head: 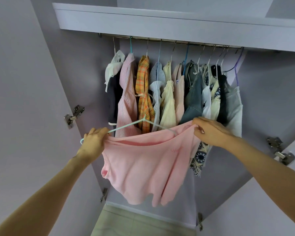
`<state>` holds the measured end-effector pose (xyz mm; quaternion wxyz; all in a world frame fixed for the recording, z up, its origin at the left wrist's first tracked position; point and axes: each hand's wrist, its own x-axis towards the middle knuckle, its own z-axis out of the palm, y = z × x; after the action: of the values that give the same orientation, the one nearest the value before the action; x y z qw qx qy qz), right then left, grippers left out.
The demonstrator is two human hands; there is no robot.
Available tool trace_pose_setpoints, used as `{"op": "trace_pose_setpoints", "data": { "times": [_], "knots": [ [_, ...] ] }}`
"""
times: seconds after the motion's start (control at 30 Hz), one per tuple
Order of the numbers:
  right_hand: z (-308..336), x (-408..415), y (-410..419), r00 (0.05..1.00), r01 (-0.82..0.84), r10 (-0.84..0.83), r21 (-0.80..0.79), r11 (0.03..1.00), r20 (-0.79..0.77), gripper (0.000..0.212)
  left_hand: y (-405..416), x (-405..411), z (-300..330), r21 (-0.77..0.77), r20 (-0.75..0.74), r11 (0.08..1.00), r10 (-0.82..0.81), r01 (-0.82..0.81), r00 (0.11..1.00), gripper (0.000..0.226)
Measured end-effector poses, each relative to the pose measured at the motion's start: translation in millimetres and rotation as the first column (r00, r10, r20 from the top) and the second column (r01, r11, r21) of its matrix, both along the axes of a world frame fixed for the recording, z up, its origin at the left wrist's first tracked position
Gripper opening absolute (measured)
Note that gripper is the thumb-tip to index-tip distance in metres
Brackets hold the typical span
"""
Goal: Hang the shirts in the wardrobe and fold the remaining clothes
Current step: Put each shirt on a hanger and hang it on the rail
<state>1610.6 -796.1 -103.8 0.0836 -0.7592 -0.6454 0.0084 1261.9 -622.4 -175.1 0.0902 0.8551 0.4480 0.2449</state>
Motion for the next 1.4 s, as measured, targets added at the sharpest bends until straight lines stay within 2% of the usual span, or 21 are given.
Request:
{"op": "trace_pose_setpoints", "data": {
  "times": [0.1,0.2,0.27,0.37,0.43,0.53,0.6,0.7,0.8,0.87,1.0,1.1,1.17,1.3,1.4],
  "knots": [
    [2.7,-13.9,7.2,1.0,-0.014,0.015,0.067,0.998,-0.011,0.007,-4.1,10.6,12.7,0.015,0.113,0.998,-0.063,0.062,0.992,0.016],
    [5.7,-17.4,7.3,0.999,-0.026,0.023,0.162,0.986,0.023,0.004,-7.2,18.6,21.5,0.068,0.051,0.992,-0.107,0.104,0.993,0.019],
    [7.3,-16.6,4.5,0.998,-0.028,0.014,0.207,0.978,0.069,0.015,-7.8,21.9,22.5,0.094,-0.001,0.99,-0.103,0.103,0.995,0.023],
    [3.0,-13.0,-4.0,0.992,0.013,-0.036,0.185,0.983,0.122,0.027,-8.9,25.1,23.9,0.07,0.086,0.994,-0.093,0.087,0.992,0.022],
    [-3.1,-11.0,-10.9,0.994,0.075,-0.087,0.163,0.984,0.064,0.037,-8.8,26.5,25.7,0.045,0.151,0.996,-0.087,0.081,0.985,0.018],
    [-12.3,-5.7,-17.7,0.994,0.104,-0.106,0.139,0.985,0.008,0.048,-9.9,29.8,27.4,0.071,0.152,0.993,-0.102,0.092,0.983,0.018],
    [-18.1,-4.3,-21.5,0.995,0.097,-0.098,0.068,0.993,0.007,0.05,-10.3,33.1,28.4,0.104,0.135,0.987,-0.136,0.122,0.981,0.018],
    [-28.3,-6.1,-29.6,0.993,0.092,-0.092,-0.007,0.996,-0.077,0.041,-10.8,40.3,31.1,0.12,0.135,0.977,-0.19,0.174,0.973,0.018],
    [-36.1,-11.7,-43.5,0.986,0.072,-0.07,0.005,0.997,-0.152,0.011,-11.5,50.4,29.6,0.106,0.147,0.968,-0.242,0.228,0.959,0.017],
    [-39.9,-14.7,-54.1,0.978,0.103,-0.096,0.031,0.994,-0.187,0.031,-15.2,62.2,27.4,0.084,0.152,0.957,-0.289,0.279,0.945,0.017],
    [-37.0,-12.7,-84.3,0.936,0.206,-0.203,-0.022,0.978,-0.287,0.031,-33.3,103.5,18.7,0.069,0.153,0.912,-0.411,0.405,0.899,0.021],
    [-32.8,-4.8,-119.3,0.888,0.32,-0.322,-0.063,0.945,-0.329,0.036,-50.6,148.9,9.5,0.004,0.201,0.893,-0.442,0.451,0.874,0.023],
    [-29.1,-1.3,-138.6,0.85,0.359,-0.357,-0.07,0.931,-0.389,0.041,-59.5,174.4,4.2,-0.059,0.182,0.873,-0.467,0.484,0.865,0.022],
    [-13.0,-0.9,-182.5,0.641,0.501,-0.446,-0.1,0.86,-0.624,0.044,-83.7,234.3,7.4,-0.127,0.138,0.773,-0.607,0.622,0.783,0.026],
    [-2.4,0.6,-206.1,0.448,0.658,-0.496,-0.101,0.747,-0.744,0.04,-103.9,278.8,14.7,-0.133,0.041,0.719,-0.684,0.683,0.728,0.027]
  ]
}}
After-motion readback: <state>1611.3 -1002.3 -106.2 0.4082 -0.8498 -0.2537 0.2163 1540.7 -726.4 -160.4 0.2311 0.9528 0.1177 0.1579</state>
